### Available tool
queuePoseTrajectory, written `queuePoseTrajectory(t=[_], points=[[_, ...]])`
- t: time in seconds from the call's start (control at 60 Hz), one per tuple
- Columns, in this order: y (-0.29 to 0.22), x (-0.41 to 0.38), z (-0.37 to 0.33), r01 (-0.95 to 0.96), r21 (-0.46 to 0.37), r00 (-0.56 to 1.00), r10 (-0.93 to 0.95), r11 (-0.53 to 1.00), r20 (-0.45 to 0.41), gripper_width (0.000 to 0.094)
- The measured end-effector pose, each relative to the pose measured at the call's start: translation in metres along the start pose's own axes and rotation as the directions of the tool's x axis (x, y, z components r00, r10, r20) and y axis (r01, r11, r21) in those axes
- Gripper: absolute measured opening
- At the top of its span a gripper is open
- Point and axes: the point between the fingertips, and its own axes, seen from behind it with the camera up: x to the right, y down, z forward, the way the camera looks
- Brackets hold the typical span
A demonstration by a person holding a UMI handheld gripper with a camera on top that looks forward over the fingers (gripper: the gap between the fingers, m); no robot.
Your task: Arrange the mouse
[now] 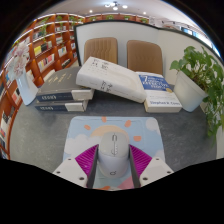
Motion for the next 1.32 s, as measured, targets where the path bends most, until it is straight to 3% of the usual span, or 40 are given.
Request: queuePoseTrajectory(t=[0.067, 0.117, 0.467, 0.717, 1.317], points=[[-0.002, -0.003, -0.004, 0.02, -0.007, 1.0, -0.02, 1.0, 0.007, 0.0783], [-0.009, -0.01, -0.014, 0.025, 0.002, 0.999, -0.025, 1.0, 0.021, 0.0845], [-0.092, -0.028, -0.173, 0.007, 0.201, 1.0, -0.001, 0.98, -0.031, 0.0843], [-0.092, -0.041, -0.266, -0.063, 0.317, 0.997, 0.071, 0.946, -0.015, 0.0841], [-0.026, -0.073, -0.319, -0.008, 0.297, 0.998, 0.024, 0.955, -0.053, 0.0839]])
